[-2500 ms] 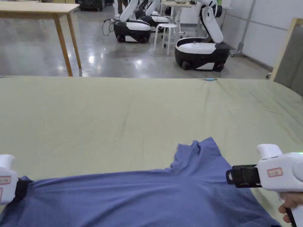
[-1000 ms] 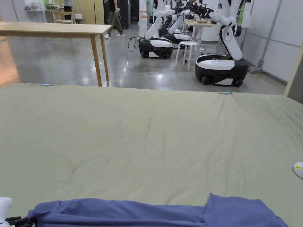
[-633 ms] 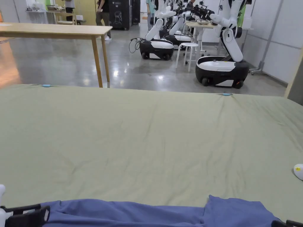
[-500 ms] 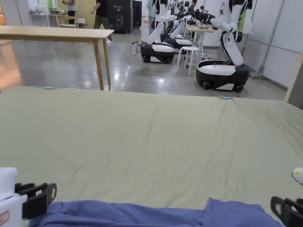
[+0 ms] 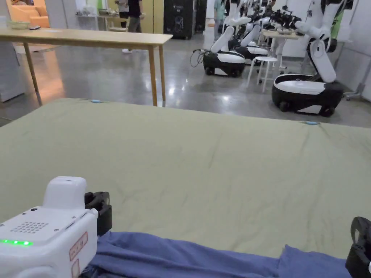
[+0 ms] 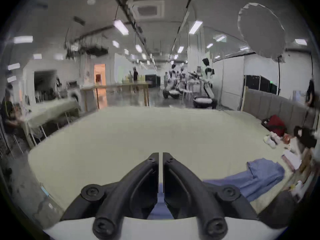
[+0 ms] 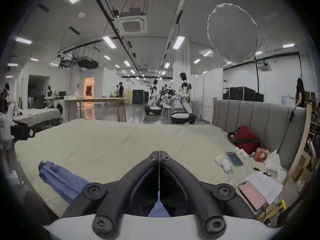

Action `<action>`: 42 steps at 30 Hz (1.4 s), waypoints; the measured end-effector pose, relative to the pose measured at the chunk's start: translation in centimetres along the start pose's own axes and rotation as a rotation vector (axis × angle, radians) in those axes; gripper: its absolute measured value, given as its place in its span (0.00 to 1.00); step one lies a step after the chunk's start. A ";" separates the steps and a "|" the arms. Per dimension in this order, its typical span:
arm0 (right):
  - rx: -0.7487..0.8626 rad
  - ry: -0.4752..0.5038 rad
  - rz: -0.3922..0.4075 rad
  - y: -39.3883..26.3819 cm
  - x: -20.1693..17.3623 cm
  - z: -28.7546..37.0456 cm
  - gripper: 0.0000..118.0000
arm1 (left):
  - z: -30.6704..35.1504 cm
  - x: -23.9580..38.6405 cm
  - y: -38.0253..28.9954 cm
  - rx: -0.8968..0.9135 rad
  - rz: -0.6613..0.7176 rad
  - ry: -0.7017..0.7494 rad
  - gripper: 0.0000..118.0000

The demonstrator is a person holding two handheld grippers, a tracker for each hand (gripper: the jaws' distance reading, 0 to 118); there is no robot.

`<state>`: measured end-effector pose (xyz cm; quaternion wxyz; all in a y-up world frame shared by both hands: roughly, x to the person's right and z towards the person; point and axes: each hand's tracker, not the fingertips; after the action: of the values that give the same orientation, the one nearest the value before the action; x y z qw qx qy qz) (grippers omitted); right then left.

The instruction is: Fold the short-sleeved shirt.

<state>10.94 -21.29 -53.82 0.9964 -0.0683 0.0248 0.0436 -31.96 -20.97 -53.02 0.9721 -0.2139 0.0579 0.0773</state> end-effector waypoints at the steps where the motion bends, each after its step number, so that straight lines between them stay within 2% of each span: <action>1: 0.008 0.003 0.009 0.0 -0.4 0.2 0.01 | -0.8 -1.7 0.2 -0.093 0.054 -0.025 0.03; 2: 0.009 0.007 0.011 0.0 -0.7 0.4 0.01 | -1.7 -3.9 0.0 -0.133 0.117 -0.064 0.03; 4: 0.003 0.030 0.003 -0.2 -1.2 0.6 0.01 | -3.8 -7.8 0.0 -0.336 0.183 -0.081 0.03; 6: -0.007 0.044 0.006 -0.4 -1.8 0.7 0.01 | -5.3 -11.8 -0.5 -0.414 0.271 -0.141 0.03; 8: -0.016 0.052 0.016 -0.5 -2.2 0.8 0.01 | -6.4 -15.2 -1.1 -0.458 0.361 -0.117 0.03; 12: -0.033 0.060 0.022 -0.7 -2.9 0.7 0.01 | -9.2 -19.7 -2.7 -0.615 0.495 -0.328 0.04; 13: -0.037 0.062 0.021 -0.8 -3.0 0.7 0.01 | -8.5 -17.6 -2.7 -0.640 0.528 -0.404 0.12; 14: -0.039 0.060 0.021 -0.8 -3.2 0.6 0.01 | -9.0 -17.7 -3.2 -0.653 0.565 -0.440 0.31; 16: -0.047 0.058 0.024 -0.7 -3.4 0.4 0.01 | -10.5 -17.4 -4.6 -0.727 0.591 -0.501 1.00; 19: -0.066 0.065 0.016 -0.8 -3.4 0.1 0.01 | -11.4 -15.9 -6.5 -0.688 0.707 -0.589 0.98; 24: -0.086 0.060 0.021 -1.0 -3.3 -0.1 0.01 | -13.6 -14.1 -7.1 -0.641 0.741 -0.638 0.96; 25: -0.091 0.061 0.018 -1.0 -3.3 -0.1 0.01 | -14.2 -14.3 -6.9 -0.641 0.759 -0.647 0.88; 26: -0.090 0.058 0.011 -1.1 -3.2 -0.1 0.01 | -14.6 -13.8 -7.0 -0.649 0.767 -0.636 0.73; 27: -0.090 0.055 0.007 -1.0 -3.0 0.0 0.01 | -14.9 -13.2 -7.0 -0.668 0.758 -0.615 0.52; 28: -0.092 0.055 0.005 -1.0 -2.9 0.0 0.01 | -15.2 -13.0 -7.0 -0.696 0.704 -0.544 0.26; 30: -0.090 0.050 0.002 -1.0 -2.7 0.2 0.01 | -15.5 -12.8 -7.1 -0.720 0.623 -0.492 0.20; 31: -0.089 0.050 0.005 -1.0 -2.5 0.4 0.01 | -15.3 -13.2 -6.9 -0.703 0.669 -0.524 0.15; 32: -0.090 0.047 0.007 -0.9 -2.3 0.5 0.01 | -14.9 -13.4 -6.6 -0.696 0.699 -0.523 0.11; 34: -0.088 0.044 0.001 -0.8 -1.9 0.7 0.01 | -14.2 -14.1 -5.8 -0.679 0.671 -0.496 0.09; 37: -0.080 0.040 -0.012 -0.6 -1.4 0.7 0.01 | -12.4 -14.8 -4.2 -0.666 0.646 -0.490 0.09; 42: -0.064 0.050 -0.032 -0.1 -0.8 1.0 0.01 | -8.4 -17.2 -0.3 -0.579 0.588 -0.382 0.09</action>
<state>10.16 -21.35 -52.79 0.9933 -0.1015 0.0473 0.0267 -49.49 -26.97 -58.00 0.8022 -0.4333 -0.0880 0.4012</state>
